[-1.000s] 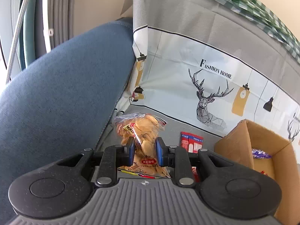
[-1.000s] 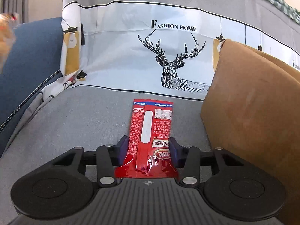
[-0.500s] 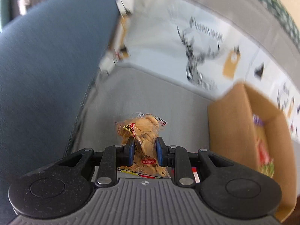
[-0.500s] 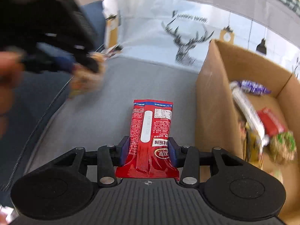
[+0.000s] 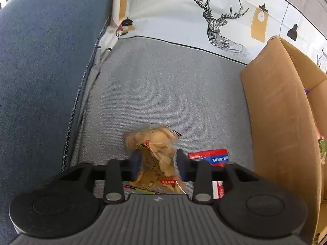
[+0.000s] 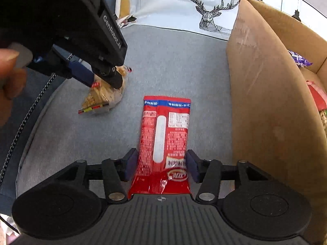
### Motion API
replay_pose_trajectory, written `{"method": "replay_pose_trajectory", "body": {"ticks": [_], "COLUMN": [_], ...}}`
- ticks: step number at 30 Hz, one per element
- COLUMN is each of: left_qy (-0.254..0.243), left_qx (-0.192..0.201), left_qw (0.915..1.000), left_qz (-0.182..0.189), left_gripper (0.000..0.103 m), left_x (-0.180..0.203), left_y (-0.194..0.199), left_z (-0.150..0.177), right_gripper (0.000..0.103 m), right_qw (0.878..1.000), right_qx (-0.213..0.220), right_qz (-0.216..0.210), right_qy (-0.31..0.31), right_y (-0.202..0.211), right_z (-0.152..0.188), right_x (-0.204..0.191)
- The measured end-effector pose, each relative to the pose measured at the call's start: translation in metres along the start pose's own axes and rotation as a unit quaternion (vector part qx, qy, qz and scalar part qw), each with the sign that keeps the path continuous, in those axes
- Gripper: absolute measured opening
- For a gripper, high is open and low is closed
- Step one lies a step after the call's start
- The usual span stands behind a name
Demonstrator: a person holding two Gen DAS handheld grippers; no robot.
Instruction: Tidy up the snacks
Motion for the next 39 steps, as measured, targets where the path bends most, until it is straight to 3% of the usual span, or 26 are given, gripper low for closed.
{"method": "replay_pose_trajectory", "body": {"ticks": [3,8,17,39], "left_qy": [-0.007,-0.013,-0.016,-0.02], "left_qx": [-0.003,-0.016,-0.023,-0.028], "left_qw": [1.0,0.9997,0.9995,0.9993], "left_qz": [-0.003,-0.013,-0.013,-0.016], "left_gripper": [0.059,0.065,0.065,0.066], "left_x": [0.002,0.004,0.007,0.007], "left_y": [-0.001,-0.01,-0.016,-0.022], "left_z": [0.001,0.004,0.007,0.008], "right_gripper": [0.062,0.071,0.071,0.069], "right_qw": [1.0,1.0,1.0,1.0], "right_qx": [0.002,0.004,-0.014,-0.013], "right_qz": [0.001,0.002,-0.007,-0.005], "right_qy": [0.003,0.004,-0.015,-0.008], "right_y": [-0.004,-0.006,-0.015,-0.018], "right_z": [-0.006,-0.011,-0.015,-0.015], "right_x": [0.001,0.003,0.01,0.01]}}
Point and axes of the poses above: each gripper's, at about its wrist camera, not at the fingertips, and y roughly against the way its jaws point, x to its right, z to its underside, the point moved 9 cm from there along -y, roughly the way its jaws point, and after that the axes turned 10 degrees about -y, right-handed, at the moved point
